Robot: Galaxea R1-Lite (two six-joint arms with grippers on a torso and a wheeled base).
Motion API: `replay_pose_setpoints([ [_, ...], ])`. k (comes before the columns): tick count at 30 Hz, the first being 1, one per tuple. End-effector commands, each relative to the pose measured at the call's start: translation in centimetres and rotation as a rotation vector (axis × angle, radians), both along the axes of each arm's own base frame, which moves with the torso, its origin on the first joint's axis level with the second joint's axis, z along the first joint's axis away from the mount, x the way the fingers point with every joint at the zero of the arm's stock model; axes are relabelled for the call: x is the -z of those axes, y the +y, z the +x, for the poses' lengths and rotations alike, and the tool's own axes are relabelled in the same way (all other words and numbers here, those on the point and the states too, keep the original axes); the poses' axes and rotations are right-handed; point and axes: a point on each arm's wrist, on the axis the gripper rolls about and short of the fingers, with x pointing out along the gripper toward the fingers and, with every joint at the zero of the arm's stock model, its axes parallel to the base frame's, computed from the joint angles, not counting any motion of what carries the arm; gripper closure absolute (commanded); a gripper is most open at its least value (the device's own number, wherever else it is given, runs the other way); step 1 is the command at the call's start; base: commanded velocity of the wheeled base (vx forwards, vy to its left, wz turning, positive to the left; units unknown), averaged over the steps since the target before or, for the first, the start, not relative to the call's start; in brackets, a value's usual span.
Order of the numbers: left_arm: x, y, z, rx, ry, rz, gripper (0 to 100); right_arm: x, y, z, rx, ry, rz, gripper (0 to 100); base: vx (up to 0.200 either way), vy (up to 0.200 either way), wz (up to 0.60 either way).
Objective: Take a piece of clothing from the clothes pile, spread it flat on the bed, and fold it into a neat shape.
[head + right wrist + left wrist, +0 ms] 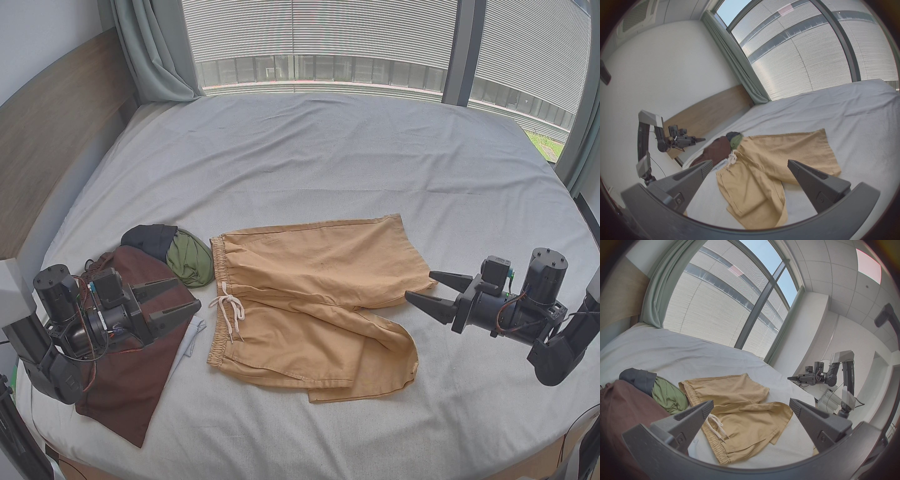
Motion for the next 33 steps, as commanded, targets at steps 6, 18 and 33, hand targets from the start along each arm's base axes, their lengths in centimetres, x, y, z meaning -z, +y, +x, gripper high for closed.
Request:
replay_pose_setpoints([
  [6,1.5,-0.1,0.3,0.007,0.041,0.011,0,2.4,-0.5,-1.4,0.013,0.114,-0.089,0,0.0,0.0,0.0],
  [18,1.7,-0.2,0.4,0.009,0.048,0.012,0,6.4,-1.3,-0.8,0.024,0.217,-0.172,0,0.0,0.0,0.0],
  [33,2.1,-0.2,0.5,0.009,0.061,0.013,0,10.0,-1.4,-1.7,-0.004,0.332,-0.244,0,0.0,0.0,0.0],
])
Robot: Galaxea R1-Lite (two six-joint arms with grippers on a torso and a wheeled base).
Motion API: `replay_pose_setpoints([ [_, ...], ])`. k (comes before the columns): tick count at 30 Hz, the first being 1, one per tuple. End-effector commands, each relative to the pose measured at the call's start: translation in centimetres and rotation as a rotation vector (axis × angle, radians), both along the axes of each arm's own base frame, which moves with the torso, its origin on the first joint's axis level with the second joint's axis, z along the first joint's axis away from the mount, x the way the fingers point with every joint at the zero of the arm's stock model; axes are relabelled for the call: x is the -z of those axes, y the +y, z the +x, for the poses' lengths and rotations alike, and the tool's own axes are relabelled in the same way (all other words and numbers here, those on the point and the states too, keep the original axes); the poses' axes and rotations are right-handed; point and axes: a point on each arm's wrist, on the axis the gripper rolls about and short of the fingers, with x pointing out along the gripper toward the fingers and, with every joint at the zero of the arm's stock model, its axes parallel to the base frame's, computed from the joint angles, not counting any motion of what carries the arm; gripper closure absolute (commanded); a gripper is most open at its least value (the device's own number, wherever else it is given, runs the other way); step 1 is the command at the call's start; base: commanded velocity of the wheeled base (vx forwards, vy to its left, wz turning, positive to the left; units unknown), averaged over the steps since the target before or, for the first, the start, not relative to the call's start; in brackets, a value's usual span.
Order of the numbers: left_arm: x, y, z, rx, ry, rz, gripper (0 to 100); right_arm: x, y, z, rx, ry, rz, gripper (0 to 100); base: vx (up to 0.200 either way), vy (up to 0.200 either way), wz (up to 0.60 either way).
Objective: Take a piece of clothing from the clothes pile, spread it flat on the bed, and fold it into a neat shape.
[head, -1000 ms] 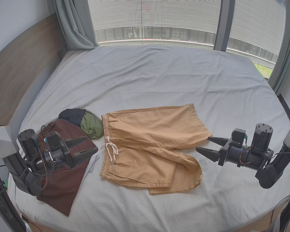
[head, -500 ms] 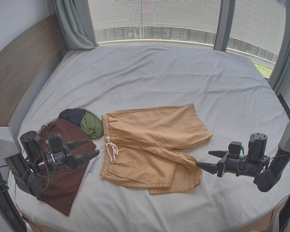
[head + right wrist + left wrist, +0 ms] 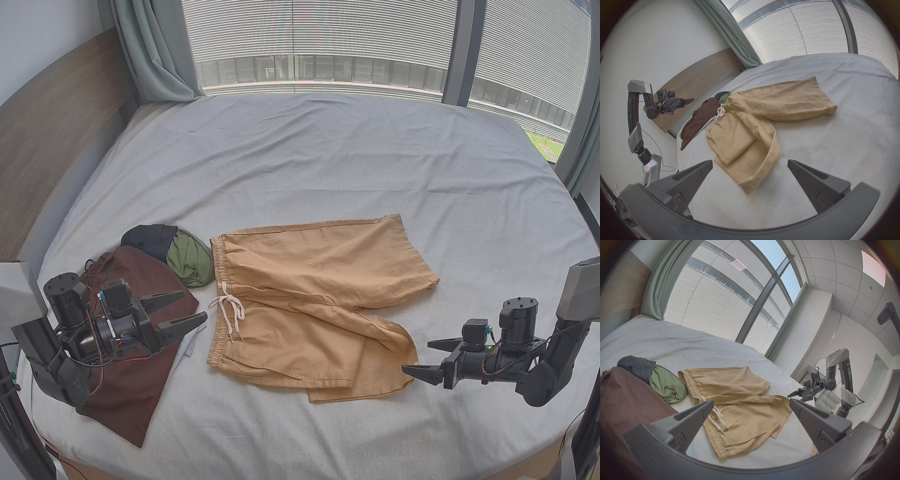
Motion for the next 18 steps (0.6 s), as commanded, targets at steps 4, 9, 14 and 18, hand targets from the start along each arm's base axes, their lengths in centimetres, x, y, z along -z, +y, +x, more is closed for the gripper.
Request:
replay_pose_setpoints([
  [4,0.1,0.0,0.0,0.0,0.002,0.0,0,2.2,0.0,-0.1,-0.007,0.073,-0.028,0,0.0,0.0,0.0],
  [9,0.1,-0.2,0.0,0.007,0.002,0.0,0,3.0,0.0,0.4,0.023,0.08,-0.052,0,0.0,0.0,0.0],
  [14,0.1,-0.4,-0.1,0.013,0.004,0.0,0,3.2,0.0,0.9,0.036,0.044,-0.048,0,0.0,0.0,0.0],
  [18,0.1,-0.4,-0.1,0.014,0.003,0.001,0,3.1,-0.7,1.2,0.063,0.027,-0.046,0,0.0,0.0,0.0],
])
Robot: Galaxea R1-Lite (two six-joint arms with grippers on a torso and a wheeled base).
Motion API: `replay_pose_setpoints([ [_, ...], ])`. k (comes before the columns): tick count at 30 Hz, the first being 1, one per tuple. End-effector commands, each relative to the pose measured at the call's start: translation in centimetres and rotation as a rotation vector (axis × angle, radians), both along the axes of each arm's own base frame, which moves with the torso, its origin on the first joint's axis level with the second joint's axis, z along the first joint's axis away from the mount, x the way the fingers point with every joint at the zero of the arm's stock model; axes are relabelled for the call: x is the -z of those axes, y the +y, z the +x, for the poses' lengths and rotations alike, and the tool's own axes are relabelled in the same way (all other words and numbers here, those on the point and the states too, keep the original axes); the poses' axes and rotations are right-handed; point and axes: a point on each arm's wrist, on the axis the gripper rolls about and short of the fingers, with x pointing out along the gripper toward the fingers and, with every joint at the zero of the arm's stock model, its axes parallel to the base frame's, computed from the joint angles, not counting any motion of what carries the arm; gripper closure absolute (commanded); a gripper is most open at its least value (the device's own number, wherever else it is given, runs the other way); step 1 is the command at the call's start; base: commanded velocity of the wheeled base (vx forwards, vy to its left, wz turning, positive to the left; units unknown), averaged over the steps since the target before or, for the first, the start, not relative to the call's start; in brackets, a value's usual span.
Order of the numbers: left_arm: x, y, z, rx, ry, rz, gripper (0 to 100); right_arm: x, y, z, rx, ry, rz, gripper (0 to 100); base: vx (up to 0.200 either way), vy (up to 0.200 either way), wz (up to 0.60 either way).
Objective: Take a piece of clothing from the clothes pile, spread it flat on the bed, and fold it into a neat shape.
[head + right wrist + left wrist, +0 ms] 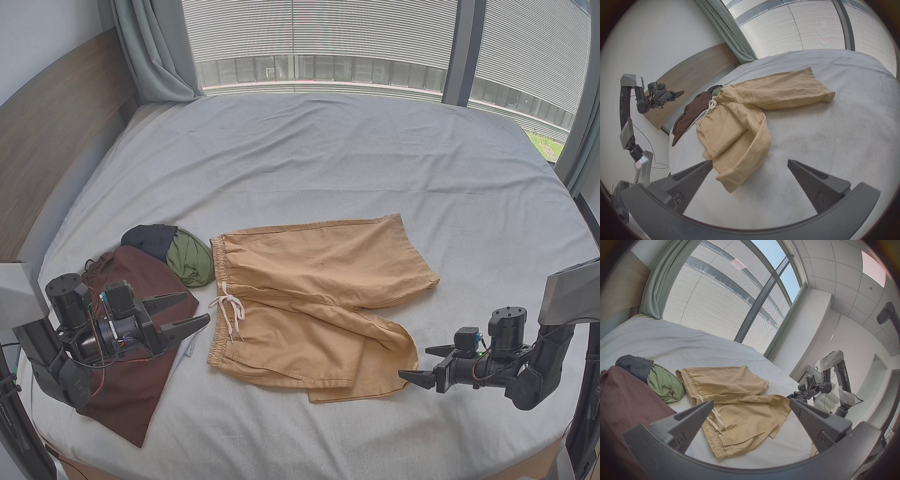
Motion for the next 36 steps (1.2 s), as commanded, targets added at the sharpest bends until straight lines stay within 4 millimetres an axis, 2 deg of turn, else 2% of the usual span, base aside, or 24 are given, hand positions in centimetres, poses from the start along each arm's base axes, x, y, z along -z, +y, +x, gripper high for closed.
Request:
replay_pose_setpoints([
  [1,0.0,-0.1,0.0,0.004,0.001,0.0,0,0.3,-0.8,0.3,0.029,0.003,-0.002,0,0.0,0.0,0.0],
  [6,0.1,-0.3,-0.1,0.01,0.004,0.001,0,0.2,-1.4,0.5,0.05,-0.005,0.0,0,0.0,0.0,0.0],
  [15,0.1,-0.3,-0.1,0.01,0.004,0.001,0,0.3,-1.2,0.2,0.04,0.008,-0.005,0,0.0,0.0,0.0],
  [16,0.1,-0.3,-0.1,0.01,0.006,0.001,0,0.3,-1.2,0.2,0.04,0.006,-0.004,100,0.0,0.0,0.0],
  [27,0.1,-0.5,-0.1,0.016,0.006,0.001,0,0.0,-1.7,-0.4,0.043,-0.002,-0.02,100,0.0,0.0,0.0],
  [36,0.2,-0.5,-0.1,0.018,0.01,0.0,0,-1.6,-3.4,2.4,0.145,-0.117,-0.022,100,0.0,0.0,0.0],
])
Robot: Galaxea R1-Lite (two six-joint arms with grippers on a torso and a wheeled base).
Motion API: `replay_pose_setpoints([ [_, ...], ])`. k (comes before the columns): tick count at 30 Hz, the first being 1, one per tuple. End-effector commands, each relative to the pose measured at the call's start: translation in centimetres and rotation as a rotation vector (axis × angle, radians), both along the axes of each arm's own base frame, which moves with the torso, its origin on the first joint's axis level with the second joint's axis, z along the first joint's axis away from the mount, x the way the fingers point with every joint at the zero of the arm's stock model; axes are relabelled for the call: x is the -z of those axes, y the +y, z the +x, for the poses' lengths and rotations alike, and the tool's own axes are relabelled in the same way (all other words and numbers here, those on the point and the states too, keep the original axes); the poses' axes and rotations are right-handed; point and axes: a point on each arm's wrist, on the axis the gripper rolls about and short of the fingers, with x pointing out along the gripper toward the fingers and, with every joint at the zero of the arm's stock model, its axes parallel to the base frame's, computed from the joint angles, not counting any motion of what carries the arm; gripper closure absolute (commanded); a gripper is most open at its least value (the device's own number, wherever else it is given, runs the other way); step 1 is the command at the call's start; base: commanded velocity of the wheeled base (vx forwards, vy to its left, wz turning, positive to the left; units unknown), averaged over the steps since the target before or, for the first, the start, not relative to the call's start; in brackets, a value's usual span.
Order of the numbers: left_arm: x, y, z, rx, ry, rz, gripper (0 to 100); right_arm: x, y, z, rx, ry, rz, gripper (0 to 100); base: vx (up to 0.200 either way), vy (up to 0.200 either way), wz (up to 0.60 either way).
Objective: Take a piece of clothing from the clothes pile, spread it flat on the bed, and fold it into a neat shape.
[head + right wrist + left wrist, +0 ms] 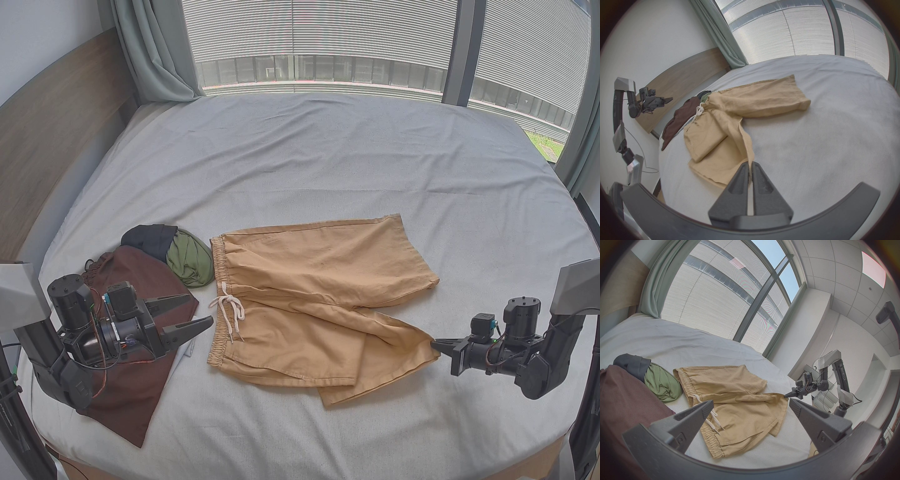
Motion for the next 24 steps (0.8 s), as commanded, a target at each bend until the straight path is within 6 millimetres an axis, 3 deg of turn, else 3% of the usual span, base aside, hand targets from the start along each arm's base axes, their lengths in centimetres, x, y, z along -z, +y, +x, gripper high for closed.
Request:
replay_pose_setpoints([
  [1,0.2,-0.1,0.0,0.003,0.007,0.0,0,-0.9,-0.6,1.5,0.048,-0.067,-0.007,100,0.0,0.0,0.0],
  [14,0.3,-0.2,0.0,0.006,0.013,0.0,0,-2.4,-0.4,4.6,0.095,-0.194,-0.005,100,0.0,0.0,0.0],
  [24,0.5,-0.2,0.1,0.006,0.017,0.0,0,-1.5,-1.3,6.8,0.131,-0.239,-0.008,100,0.0,0.0,0.0],
])
